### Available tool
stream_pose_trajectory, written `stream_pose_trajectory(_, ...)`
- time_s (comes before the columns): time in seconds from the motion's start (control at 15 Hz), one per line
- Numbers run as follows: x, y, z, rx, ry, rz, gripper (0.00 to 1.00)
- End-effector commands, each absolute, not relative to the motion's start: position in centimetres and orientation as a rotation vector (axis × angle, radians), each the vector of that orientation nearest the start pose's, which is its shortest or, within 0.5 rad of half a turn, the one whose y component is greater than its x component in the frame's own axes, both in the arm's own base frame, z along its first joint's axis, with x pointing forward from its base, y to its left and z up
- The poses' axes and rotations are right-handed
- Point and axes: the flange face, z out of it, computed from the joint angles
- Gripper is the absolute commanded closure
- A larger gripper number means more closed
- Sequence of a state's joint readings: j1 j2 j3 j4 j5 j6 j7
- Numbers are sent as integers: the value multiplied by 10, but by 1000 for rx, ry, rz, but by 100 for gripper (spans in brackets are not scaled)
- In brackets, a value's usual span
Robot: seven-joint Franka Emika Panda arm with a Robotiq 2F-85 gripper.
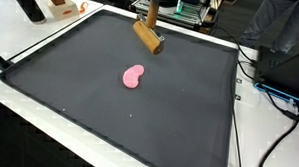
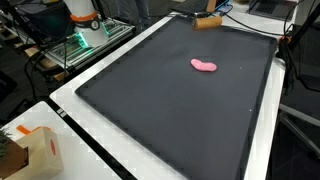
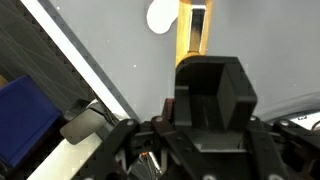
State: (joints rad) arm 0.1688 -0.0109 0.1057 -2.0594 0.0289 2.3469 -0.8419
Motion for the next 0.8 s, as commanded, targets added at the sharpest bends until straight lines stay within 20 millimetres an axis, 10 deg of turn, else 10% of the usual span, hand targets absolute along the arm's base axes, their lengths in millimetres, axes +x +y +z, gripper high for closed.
stream_pose_trajectory(0.0, 552, 156, 471, -2703, -1656, -466, 51)
stream_pose_trajectory(0.33, 552, 156, 471, -2702, -1657, -465, 51)
stream_pose_trajectory(0.4, 555, 155, 463, -2688, -1646, -424, 76)
stream_pose_trajectory(0.73, 567, 150, 422, -2584, -1622, -344, 76)
